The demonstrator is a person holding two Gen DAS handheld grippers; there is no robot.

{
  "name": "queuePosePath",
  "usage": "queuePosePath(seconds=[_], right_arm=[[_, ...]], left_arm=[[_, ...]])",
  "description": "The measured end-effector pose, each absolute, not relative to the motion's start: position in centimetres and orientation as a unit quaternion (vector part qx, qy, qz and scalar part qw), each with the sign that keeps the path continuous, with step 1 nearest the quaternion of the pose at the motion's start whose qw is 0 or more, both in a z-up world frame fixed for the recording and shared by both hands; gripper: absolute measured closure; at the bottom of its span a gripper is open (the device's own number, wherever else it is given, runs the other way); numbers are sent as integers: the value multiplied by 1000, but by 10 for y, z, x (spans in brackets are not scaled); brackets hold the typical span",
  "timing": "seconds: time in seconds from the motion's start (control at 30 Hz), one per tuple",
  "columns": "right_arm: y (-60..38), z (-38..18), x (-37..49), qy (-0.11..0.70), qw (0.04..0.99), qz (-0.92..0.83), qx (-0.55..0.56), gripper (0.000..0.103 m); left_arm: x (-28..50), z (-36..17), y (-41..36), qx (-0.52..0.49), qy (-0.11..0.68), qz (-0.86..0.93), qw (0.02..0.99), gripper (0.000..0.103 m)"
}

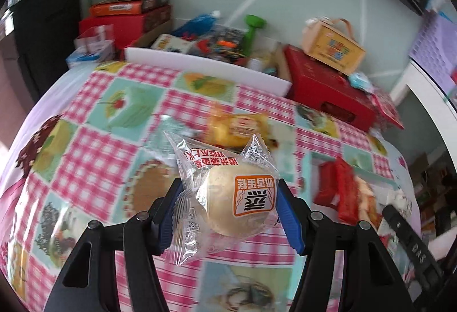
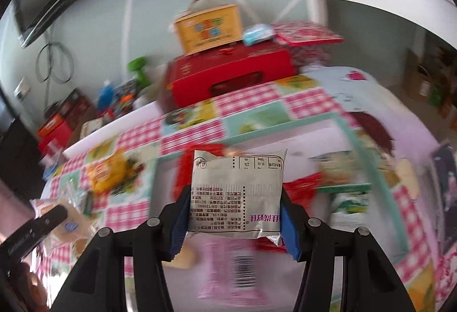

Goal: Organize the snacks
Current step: 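Carry the round bun and white biscuit pack into the white tray and open both tools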

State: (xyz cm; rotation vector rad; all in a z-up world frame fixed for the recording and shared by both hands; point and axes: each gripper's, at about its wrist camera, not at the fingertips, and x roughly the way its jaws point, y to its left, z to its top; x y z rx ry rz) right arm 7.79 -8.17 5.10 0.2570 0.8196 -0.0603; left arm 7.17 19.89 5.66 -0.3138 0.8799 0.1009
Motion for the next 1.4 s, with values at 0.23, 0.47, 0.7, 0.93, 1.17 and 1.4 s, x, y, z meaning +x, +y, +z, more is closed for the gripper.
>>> queuePosePath(seconds=[0.23,0.47,0.7,0.93,1.17,1.4], right_arm=[[-134,49,72,395,901,-79,161,45],[-157,48,66,392,898,-95,179,45],[-160,43,69,398,895,-90,181,45],[-152,35,74,409,892,-82,173,44],[-144,30,79,418,891,-70,166,44],[-136,24,83,430,887,-66,154,43]], left_arm=[[78,57,141,-126,434,-30,892,39],[82,51,89,-89,447,-80,887,39],[84,39,59,-65,462,-106,878,39],[87,30,48,-56,469,-112,874,39],[92,23,45,-57,475,-112,871,39],[98,18,44,-61,477,-112,870,39]])
